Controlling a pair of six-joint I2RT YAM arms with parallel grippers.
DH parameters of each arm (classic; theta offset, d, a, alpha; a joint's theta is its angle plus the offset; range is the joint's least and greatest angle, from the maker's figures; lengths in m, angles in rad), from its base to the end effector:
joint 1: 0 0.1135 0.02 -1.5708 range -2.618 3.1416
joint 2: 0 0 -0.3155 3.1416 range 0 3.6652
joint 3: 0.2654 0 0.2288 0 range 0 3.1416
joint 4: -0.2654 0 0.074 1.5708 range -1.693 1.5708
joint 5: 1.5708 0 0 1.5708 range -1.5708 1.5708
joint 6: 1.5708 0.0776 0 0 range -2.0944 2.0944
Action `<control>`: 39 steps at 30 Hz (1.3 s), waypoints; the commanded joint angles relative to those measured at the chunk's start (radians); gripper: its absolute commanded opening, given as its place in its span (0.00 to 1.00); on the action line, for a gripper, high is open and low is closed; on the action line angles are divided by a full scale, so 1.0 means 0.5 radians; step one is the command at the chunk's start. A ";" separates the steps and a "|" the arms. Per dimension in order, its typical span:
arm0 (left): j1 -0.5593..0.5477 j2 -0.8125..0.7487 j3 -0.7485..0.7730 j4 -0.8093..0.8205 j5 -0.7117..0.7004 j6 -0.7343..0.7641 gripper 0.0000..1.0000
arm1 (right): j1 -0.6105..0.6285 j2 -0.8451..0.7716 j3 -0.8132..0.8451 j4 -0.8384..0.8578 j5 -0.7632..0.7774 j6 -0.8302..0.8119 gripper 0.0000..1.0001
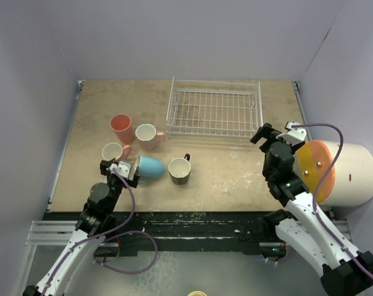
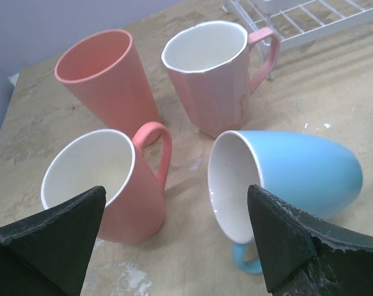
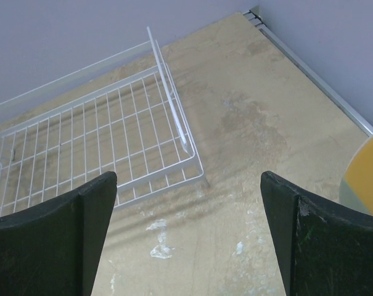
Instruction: Unload the cups from the dish rack
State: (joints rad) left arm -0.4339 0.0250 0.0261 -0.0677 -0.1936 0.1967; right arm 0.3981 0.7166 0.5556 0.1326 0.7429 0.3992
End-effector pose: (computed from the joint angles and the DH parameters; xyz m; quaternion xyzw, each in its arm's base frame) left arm 0.0745 -0.0180 0.1717 0.1626 0.7115 -0.0104 0.6836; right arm 0.1501 0.0062 0.3408 0.2534 0.6680 0.0122 0.6996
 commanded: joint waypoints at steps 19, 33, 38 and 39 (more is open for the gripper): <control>0.012 0.673 -0.010 0.590 -0.536 -0.209 0.99 | -0.005 -0.092 -0.061 0.139 0.080 0.017 1.00; 0.011 0.666 -0.015 0.586 -0.550 -0.216 0.99 | -0.007 -0.064 -0.063 0.144 0.102 -0.003 1.00; 0.010 0.714 -0.008 0.619 -0.545 -0.215 0.99 | -0.005 -0.072 -0.106 0.187 0.112 -0.059 1.00; 0.011 0.734 -0.004 0.628 -0.549 -0.215 0.99 | -0.007 -0.069 -0.119 0.203 0.115 -0.059 1.00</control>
